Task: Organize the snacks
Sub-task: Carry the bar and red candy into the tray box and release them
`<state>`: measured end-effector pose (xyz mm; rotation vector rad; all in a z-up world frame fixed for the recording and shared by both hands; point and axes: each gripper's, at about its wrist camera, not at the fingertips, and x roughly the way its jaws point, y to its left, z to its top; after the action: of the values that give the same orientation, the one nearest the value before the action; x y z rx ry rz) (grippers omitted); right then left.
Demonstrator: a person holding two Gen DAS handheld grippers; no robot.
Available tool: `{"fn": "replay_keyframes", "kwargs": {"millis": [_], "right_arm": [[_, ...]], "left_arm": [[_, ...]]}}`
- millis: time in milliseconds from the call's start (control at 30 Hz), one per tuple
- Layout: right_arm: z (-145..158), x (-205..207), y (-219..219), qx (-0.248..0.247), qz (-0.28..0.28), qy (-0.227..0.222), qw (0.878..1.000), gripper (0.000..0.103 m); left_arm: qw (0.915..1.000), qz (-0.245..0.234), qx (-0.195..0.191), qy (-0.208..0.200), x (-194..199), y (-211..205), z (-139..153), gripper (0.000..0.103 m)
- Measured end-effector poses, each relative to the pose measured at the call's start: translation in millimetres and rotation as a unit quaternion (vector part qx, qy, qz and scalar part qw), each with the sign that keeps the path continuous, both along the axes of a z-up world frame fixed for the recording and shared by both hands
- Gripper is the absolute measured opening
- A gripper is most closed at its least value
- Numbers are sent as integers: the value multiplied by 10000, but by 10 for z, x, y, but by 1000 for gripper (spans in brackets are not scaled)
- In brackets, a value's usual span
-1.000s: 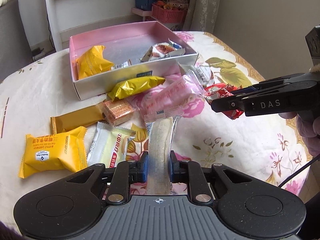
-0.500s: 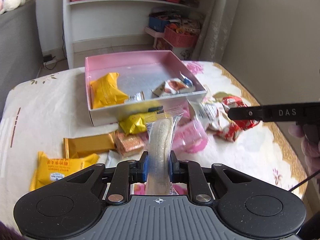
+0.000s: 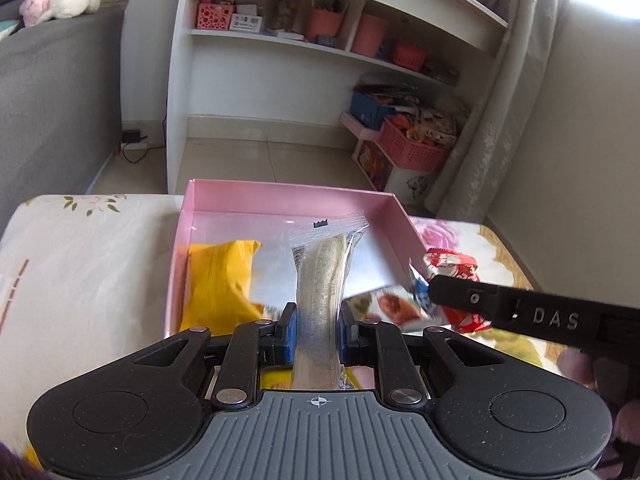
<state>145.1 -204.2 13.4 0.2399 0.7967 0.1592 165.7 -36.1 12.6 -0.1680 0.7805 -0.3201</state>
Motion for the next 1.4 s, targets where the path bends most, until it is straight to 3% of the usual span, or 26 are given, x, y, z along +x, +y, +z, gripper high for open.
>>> {"fn": "replay_keyframes", "kwargs": {"millis": [500,867,933,967,1000,1033,1100,1200,1400], "right_arm": [[-405,477,-117,428,-235,69,9988,31],[-424,505,-112,734,-260,-9,9970,35],[-392,476,-132,831,-292,-131,9960,42],[-368,465,-146,863,-338,-168,9956,54],[-343,453,-157,863,-369,-210,9954,60],[-320,445,-168,833,-393,-237,9955,60],[-282,421,-191,765,-426,-242,9959,63],[-240,366,-247,693,-497,-227,9961,70],[-151,169,-319,354,-426,-223,9982,80]], "left_arm": [[9980,590,-190,-92,454,-72,-333,17],[9973,689,-255,-86,506,-20,-416,19],[9970,634,-431,37,523,3,-429,28],[9967,650,-482,65,514,13,-431,33],[9965,677,-497,54,496,13,-428,48],[9964,685,-502,12,473,18,-421,60],[9965,659,-509,-82,417,20,-384,71],[9970,574,-502,-112,338,10,-325,80],[9983,437,-373,-59,128,23,-220,88]]}}
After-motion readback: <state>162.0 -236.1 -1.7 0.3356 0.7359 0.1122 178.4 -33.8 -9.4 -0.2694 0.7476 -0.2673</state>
